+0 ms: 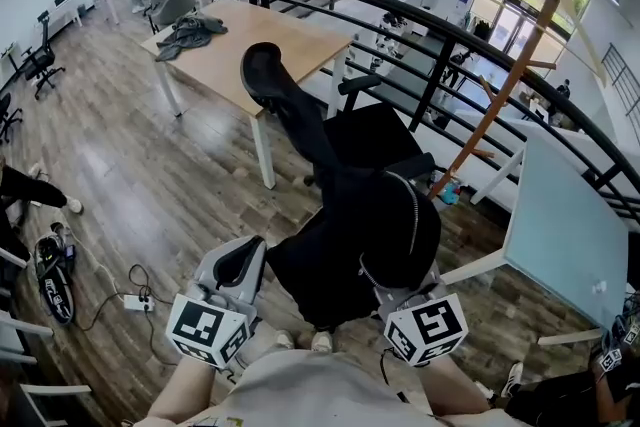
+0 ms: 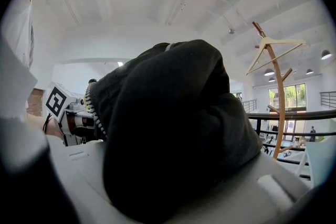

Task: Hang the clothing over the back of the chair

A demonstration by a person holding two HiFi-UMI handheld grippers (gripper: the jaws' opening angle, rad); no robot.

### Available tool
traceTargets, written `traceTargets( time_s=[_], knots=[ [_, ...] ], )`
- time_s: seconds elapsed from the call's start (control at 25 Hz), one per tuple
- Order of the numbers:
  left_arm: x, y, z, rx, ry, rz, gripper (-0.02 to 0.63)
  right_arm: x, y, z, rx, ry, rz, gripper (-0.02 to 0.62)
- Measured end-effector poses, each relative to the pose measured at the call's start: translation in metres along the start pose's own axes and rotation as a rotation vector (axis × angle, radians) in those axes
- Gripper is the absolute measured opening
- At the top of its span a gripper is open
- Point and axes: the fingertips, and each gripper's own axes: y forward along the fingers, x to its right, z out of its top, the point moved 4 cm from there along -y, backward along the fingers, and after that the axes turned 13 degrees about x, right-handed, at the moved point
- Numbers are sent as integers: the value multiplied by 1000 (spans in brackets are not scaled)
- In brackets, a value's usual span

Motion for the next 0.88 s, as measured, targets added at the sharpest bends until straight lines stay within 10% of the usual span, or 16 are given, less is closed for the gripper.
traceTargets(
  time_s=[0.88],
  knots=[
    [43, 15, -13, -17, 32, 63, 2, 40, -17, -11, -28, 6, 107, 169]
  ],
)
